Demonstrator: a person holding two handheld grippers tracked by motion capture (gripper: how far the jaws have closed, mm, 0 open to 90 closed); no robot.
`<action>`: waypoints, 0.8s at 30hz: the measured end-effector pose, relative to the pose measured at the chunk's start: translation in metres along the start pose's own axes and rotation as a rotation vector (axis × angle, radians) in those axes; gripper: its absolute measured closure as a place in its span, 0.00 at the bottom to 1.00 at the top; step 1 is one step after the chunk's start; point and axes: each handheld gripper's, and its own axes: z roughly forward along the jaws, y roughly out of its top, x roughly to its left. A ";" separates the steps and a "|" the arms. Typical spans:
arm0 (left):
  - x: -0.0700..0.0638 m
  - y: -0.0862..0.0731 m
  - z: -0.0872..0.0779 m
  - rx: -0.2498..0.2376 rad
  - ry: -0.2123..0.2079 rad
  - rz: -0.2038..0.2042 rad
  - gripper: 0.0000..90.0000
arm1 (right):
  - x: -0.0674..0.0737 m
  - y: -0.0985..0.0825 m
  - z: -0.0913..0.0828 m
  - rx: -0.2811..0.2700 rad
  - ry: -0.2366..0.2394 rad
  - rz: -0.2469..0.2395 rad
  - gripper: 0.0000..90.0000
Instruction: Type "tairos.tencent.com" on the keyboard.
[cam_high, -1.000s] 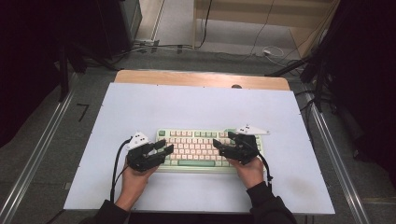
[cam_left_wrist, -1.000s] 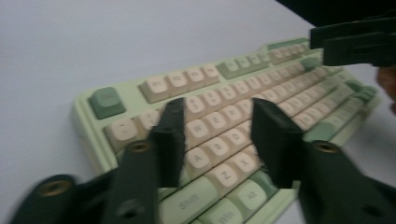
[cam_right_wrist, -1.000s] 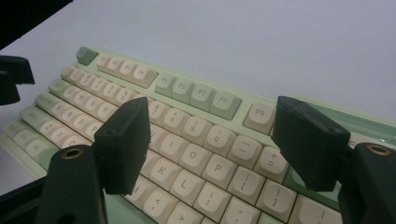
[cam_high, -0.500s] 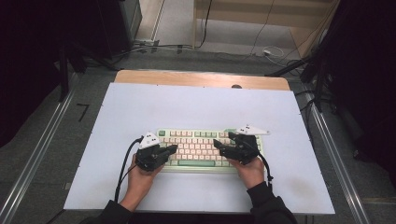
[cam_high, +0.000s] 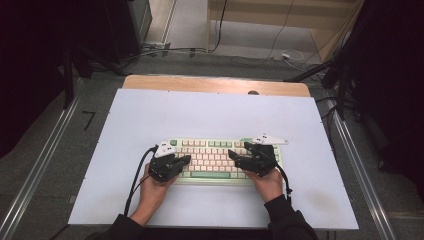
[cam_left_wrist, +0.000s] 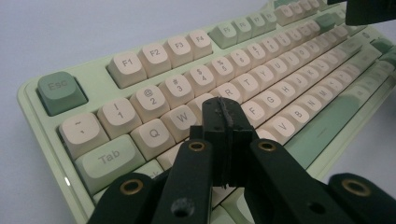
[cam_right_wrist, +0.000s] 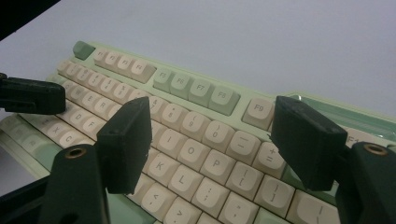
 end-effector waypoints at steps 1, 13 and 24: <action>0.000 0.000 0.000 0.003 0.002 -0.001 1.00 | 0.000 0.000 0.000 0.002 -0.001 0.000 0.30; 0.000 0.001 0.004 0.035 0.005 -0.003 1.00 | 0.001 0.000 0.001 0.008 -0.001 -0.002 0.30; 0.006 0.004 -0.021 -0.151 -0.008 -0.045 0.58 | 0.000 0.000 0.000 0.004 0.000 0.001 0.30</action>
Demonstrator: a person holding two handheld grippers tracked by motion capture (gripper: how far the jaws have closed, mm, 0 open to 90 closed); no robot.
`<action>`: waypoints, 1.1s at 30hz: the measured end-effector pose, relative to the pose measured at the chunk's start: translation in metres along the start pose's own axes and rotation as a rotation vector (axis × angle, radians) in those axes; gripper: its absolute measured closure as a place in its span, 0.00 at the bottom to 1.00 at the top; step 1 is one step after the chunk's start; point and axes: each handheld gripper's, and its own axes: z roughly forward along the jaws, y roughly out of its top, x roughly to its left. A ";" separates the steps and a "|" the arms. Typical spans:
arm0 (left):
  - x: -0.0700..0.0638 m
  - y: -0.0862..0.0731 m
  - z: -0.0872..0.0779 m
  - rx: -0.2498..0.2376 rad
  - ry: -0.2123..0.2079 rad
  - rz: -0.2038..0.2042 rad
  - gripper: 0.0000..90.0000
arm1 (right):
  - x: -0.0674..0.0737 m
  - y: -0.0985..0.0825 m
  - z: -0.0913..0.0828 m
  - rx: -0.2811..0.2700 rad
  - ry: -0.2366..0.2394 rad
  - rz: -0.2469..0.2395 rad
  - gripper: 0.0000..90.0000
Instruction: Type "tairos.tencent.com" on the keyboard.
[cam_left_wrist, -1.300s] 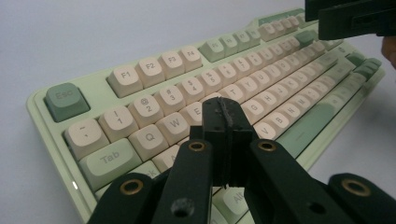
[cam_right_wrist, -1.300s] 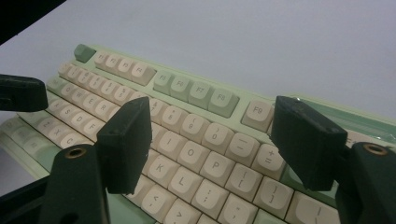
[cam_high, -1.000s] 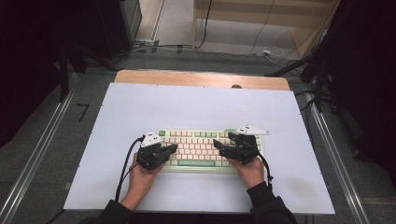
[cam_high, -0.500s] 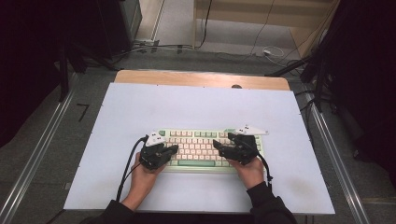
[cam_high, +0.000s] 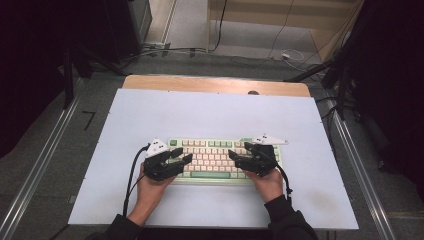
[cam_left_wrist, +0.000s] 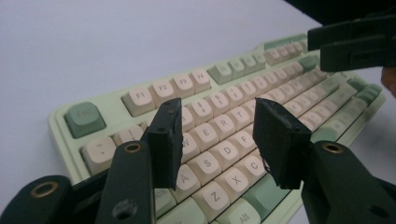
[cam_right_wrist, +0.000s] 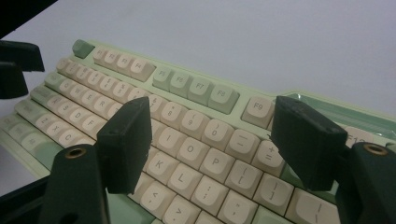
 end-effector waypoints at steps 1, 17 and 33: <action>0.001 0.000 -0.001 -0.007 0.010 -0.003 0.55 | 0.000 0.000 0.000 0.000 0.000 0.000 0.30; 0.017 -0.003 -0.005 0.005 0.094 -0.030 0.39 | 0.000 -0.001 -0.004 -0.004 0.005 -0.002 0.30; 0.020 -0.005 -0.006 0.004 0.086 -0.056 0.39 | 0.002 -0.007 -0.014 0.002 0.007 -0.007 0.35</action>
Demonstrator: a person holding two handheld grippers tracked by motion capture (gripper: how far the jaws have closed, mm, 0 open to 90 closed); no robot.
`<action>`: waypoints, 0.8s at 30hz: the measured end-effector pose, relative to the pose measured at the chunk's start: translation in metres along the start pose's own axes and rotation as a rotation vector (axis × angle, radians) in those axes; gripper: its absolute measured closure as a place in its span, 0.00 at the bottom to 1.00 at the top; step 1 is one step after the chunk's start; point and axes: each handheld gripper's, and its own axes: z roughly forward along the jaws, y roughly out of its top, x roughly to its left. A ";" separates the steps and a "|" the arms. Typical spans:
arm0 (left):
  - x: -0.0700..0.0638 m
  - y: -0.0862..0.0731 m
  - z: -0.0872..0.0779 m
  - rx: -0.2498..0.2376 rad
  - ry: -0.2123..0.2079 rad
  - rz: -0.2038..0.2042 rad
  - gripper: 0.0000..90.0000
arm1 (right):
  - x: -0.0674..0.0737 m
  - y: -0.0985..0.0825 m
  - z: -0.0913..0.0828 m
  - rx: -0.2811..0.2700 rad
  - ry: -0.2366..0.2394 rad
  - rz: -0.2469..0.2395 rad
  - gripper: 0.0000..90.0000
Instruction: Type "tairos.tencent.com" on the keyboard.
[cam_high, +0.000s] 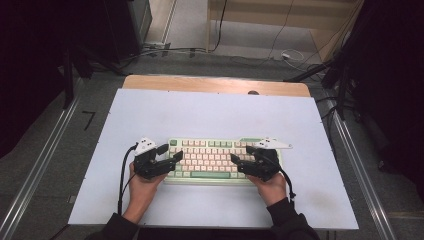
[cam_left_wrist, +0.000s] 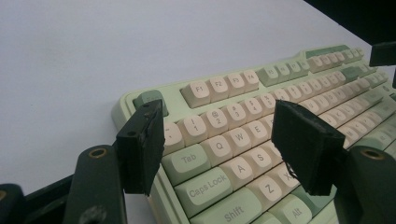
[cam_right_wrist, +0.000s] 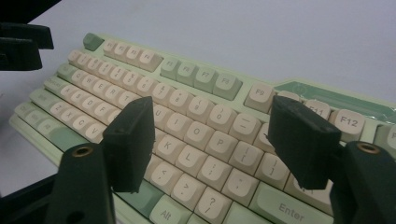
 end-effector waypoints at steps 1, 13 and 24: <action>0.000 0.000 0.000 0.000 -0.001 -0.001 0.39 | 0.000 -0.001 -0.001 -0.001 0.000 0.006 0.36; -0.001 0.000 -0.001 0.000 -0.008 0.003 0.40 | 0.004 -0.013 -0.005 -0.005 0.012 -0.012 0.97; -0.002 -0.001 0.000 0.001 -0.011 0.001 0.41 | 0.008 -0.016 0.006 0.098 0.047 -0.033 0.97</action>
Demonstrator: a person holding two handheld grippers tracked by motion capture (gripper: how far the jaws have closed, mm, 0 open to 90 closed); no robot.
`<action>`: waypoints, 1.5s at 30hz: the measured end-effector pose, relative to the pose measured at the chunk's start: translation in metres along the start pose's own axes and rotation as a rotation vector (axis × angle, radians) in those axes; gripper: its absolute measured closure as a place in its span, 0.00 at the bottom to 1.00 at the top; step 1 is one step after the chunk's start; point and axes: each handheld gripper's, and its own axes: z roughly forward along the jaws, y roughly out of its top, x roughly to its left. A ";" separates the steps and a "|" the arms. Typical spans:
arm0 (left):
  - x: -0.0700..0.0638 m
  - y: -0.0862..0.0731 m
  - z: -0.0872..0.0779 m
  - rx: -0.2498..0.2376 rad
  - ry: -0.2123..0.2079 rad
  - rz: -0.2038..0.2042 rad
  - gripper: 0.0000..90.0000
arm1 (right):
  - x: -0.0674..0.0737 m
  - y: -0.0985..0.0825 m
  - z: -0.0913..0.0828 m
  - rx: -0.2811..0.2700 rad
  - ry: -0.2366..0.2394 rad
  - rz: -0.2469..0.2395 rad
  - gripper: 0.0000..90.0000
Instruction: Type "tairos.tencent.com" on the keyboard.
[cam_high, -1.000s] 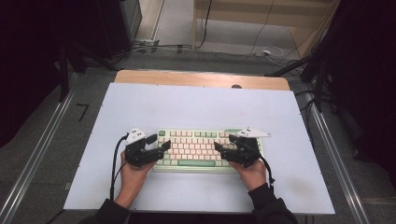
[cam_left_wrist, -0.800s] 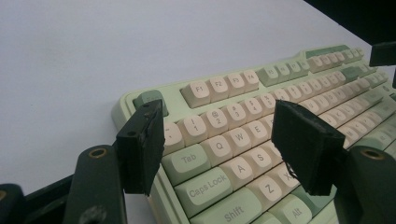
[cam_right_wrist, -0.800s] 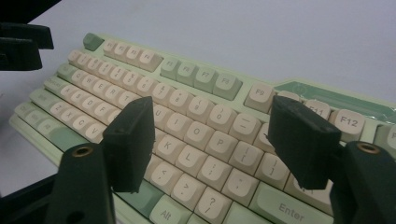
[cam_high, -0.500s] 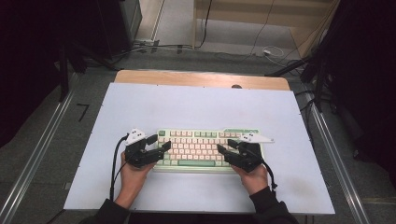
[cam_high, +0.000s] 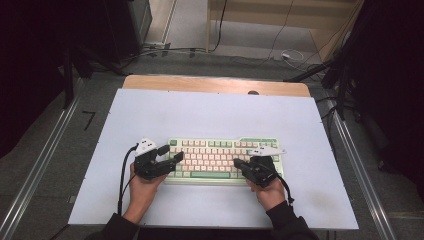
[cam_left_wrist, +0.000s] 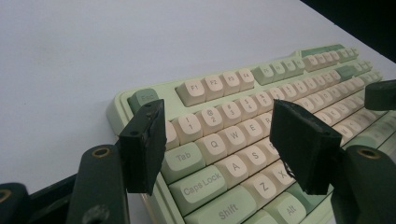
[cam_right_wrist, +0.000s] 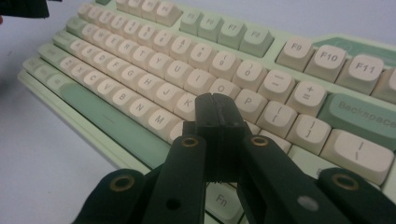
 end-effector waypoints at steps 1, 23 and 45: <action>0.000 0.000 0.000 0.001 -0.001 0.001 0.41 | 0.000 0.000 0.001 0.009 0.001 0.000 0.97; -0.001 0.000 0.000 0.003 -0.006 0.003 0.41 | 0.000 -0.004 -0.003 -0.006 0.009 0.004 0.91; -0.013 -0.001 0.006 0.015 -0.027 0.024 0.42 | -0.018 -0.001 -0.014 -0.130 -0.036 0.071 0.25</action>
